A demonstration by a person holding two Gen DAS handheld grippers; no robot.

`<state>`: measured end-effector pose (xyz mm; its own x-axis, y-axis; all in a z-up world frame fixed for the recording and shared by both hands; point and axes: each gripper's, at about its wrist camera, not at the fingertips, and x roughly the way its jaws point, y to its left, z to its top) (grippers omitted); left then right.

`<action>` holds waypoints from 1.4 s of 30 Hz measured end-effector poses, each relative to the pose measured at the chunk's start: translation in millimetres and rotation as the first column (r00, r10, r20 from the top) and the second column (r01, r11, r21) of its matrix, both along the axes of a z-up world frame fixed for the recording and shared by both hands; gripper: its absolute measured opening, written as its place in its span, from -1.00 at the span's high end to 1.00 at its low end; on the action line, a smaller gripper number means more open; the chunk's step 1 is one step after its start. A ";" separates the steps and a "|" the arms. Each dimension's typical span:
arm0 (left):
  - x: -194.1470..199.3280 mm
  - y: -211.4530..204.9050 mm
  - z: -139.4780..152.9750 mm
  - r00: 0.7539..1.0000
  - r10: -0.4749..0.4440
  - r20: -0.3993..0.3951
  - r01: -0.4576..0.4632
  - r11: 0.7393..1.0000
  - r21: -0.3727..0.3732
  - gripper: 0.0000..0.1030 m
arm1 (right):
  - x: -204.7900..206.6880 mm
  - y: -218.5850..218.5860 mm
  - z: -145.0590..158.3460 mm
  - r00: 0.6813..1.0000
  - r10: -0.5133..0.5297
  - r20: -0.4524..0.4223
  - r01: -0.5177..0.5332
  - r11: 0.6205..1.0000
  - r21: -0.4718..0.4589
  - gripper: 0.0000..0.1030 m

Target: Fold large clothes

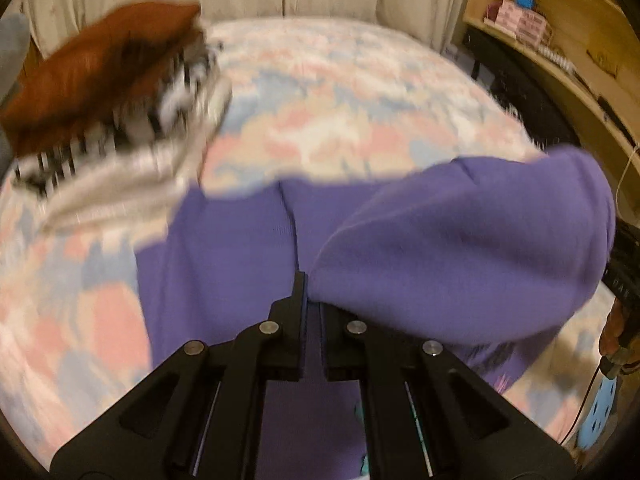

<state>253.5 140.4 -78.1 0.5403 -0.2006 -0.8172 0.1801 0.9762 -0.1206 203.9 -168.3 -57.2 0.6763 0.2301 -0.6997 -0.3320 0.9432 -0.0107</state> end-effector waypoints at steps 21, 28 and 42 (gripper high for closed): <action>-94.1 32.6 -54.3 0.994 -0.077 -0.083 0.037 0.911 -0.410 0.04 | -120.4 -38.0 -56.0 0.976 0.003 -0.216 0.042 0.978 0.204 -0.21; -89.4 23.4 -63.2 0.992 -0.106 -0.069 0.051 0.835 -0.548 0.04 | -95.1 -39.3 -38.7 0.964 0.032 -0.264 0.079 0.914 0.398 -0.41; -34.0 0.3 -92.9 0.993 -0.092 -0.071 0.013 0.698 -0.716 -0.05 | -22.1 -24.7 -72.8 0.928 0.044 -0.370 0.205 0.769 0.605 -0.41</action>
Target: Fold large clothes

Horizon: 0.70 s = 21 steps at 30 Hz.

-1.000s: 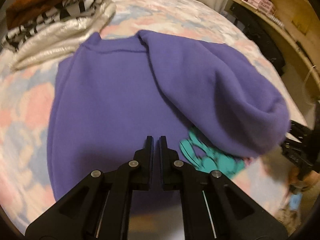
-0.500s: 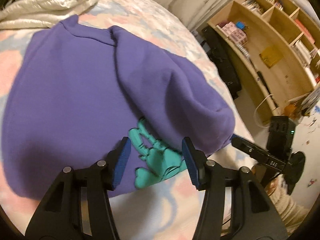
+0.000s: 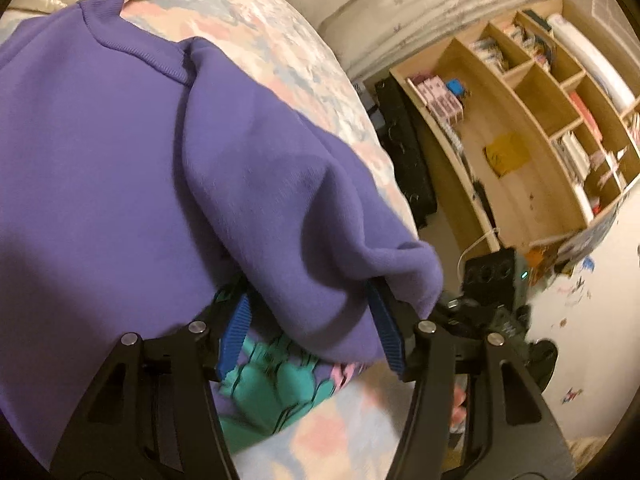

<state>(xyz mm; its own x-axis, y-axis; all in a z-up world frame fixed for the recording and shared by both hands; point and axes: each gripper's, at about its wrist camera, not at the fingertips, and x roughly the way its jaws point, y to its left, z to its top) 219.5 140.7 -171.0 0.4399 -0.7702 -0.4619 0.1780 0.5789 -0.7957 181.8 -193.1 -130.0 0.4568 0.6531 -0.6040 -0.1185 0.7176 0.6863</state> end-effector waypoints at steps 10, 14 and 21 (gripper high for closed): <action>26.8 -47.0 45.2 0.965 0.262 -0.012 -0.237 0.891 0.388 0.62 | 20.2 26.4 19.3 0.995 -0.073 0.071 0.087 0.970 -0.227 0.59; 16.2 -68.7 42.2 0.941 0.337 -0.003 -0.247 0.696 0.674 0.72 | 10.3 43.8 19.7 0.994 -0.092 0.057 0.107 0.923 -0.369 0.60; 17.4 -63.6 6.6 0.947 0.318 -0.044 -0.218 0.737 0.639 0.69 | 14.9 47.6 -10.9 0.996 -0.086 -0.015 0.073 0.914 -0.400 0.53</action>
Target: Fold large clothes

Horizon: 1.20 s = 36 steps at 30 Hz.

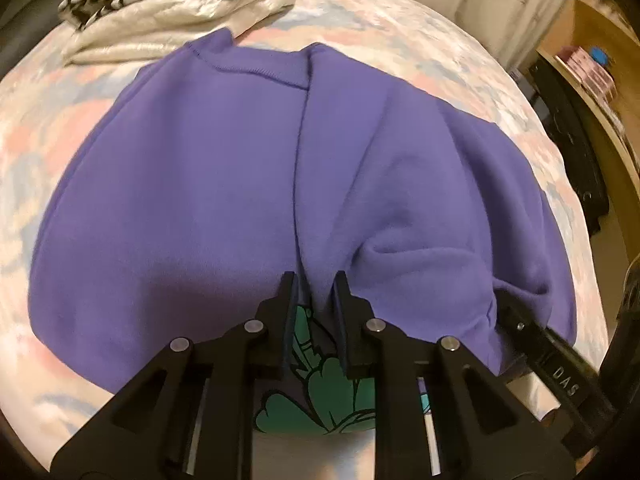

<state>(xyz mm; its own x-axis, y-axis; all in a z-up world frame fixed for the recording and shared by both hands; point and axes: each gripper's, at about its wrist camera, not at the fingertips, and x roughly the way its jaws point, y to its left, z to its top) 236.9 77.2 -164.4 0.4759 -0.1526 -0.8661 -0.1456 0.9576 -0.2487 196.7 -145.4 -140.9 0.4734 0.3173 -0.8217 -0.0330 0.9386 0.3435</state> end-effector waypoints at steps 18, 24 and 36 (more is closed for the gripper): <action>-49.1 2.5 93.5 0.968 -0.090 0.234 0.080 0.995 0.052 0.67 | -48.2 -11.6 92.5 0.955 0.058 0.293 -0.010 0.987 -0.162 0.49; -13.3 -20.1 75.9 0.968 -0.130 0.216 0.124 0.991 0.044 0.76 | -2.1 14.4 67.4 0.969 0.103 0.227 -0.062 0.982 -0.180 0.68; 7.5 -5.4 20.2 0.985 -0.099 0.140 0.097 0.995 0.020 0.79 | 16.2 3.8 18.8 0.988 0.055 0.146 -0.022 0.976 -0.215 0.72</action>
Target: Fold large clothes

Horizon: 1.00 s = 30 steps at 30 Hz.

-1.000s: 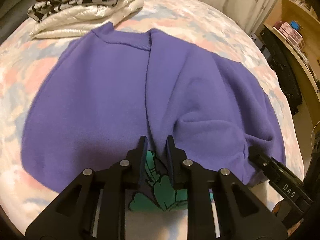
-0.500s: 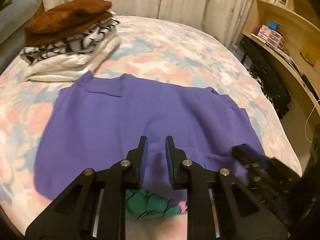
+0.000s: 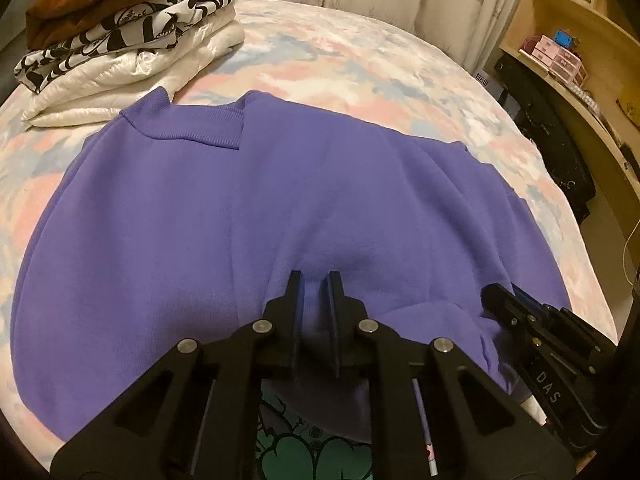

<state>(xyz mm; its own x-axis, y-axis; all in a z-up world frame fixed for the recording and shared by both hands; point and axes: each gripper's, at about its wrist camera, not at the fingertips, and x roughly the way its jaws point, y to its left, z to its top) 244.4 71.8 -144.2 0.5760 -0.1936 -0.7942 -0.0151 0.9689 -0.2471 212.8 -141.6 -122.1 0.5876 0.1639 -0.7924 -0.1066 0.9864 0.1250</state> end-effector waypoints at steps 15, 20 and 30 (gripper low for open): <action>-27.7 -1.9 22.5 1.000 0.006 0.011 -0.006 1.000 0.026 0.69 | -19.0 -7.2 30.4 0.999 -0.033 -0.016 0.033 0.999 0.035 0.67; -50.3 0.9 36.8 1.000 -0.004 0.016 0.004 0.999 0.037 0.32 | -36.5 -10.4 42.7 0.999 -0.042 -0.012 0.043 0.998 0.045 0.65; -113.3 14.2 74.1 0.997 0.014 0.079 -0.019 0.998 0.067 0.05 | -95.7 -2.4 78.5 0.999 -0.024 0.035 0.023 0.999 0.043 0.65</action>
<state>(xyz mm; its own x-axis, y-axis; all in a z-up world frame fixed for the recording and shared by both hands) 131.1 85.9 -70.1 0.6397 -0.1304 -0.7575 -0.0147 0.9832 -0.1817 117.1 -144.0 -43.6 0.6192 0.1832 -0.7636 -0.0884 0.9825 0.1640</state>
